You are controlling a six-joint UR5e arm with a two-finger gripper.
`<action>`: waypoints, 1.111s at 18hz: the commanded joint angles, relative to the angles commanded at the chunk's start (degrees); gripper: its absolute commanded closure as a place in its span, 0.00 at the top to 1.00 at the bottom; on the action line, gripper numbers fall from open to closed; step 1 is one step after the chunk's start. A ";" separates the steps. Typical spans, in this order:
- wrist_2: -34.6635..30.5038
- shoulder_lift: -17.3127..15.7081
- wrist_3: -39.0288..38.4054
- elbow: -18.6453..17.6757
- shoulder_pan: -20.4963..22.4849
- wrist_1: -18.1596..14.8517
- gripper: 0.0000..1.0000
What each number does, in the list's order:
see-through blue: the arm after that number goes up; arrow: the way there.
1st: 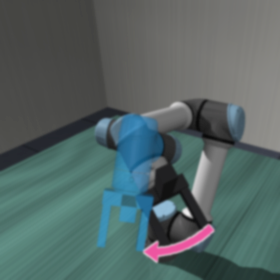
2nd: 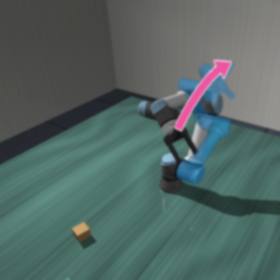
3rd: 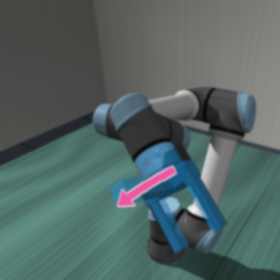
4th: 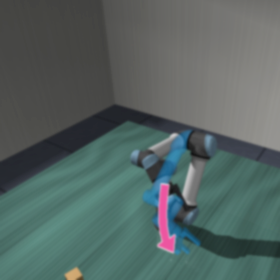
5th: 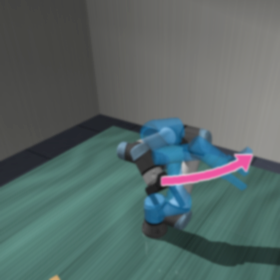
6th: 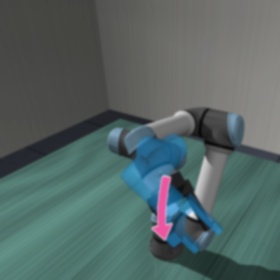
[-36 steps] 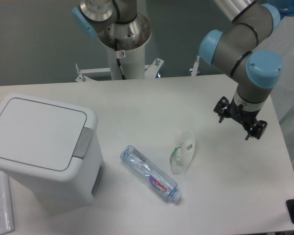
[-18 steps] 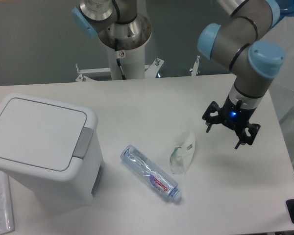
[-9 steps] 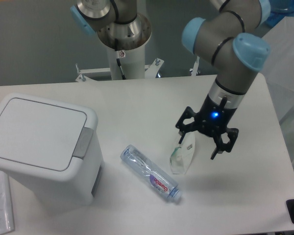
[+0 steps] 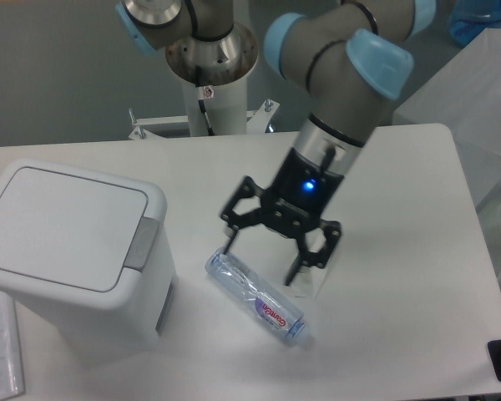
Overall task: Open the trash can
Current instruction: 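Hook the gripper finger under the trash can lid's front edge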
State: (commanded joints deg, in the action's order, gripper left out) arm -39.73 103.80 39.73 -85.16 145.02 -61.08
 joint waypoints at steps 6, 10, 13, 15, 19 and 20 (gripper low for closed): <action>0.00 -1.06 0.00 -2.91 -2.28 1.58 1.00; -0.17 1.48 0.00 -3.44 -4.04 3.33 1.00; -0.26 2.46 -0.09 -3.70 -4.83 4.13 1.00; -0.26 2.37 0.00 -3.96 -4.83 4.13 1.00; -0.44 2.46 0.17 -4.23 -4.83 4.22 1.00; -0.44 2.46 0.17 -4.23 -4.83 4.22 1.00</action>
State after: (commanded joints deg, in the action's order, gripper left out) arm -40.17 106.26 39.90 -89.38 140.19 -56.87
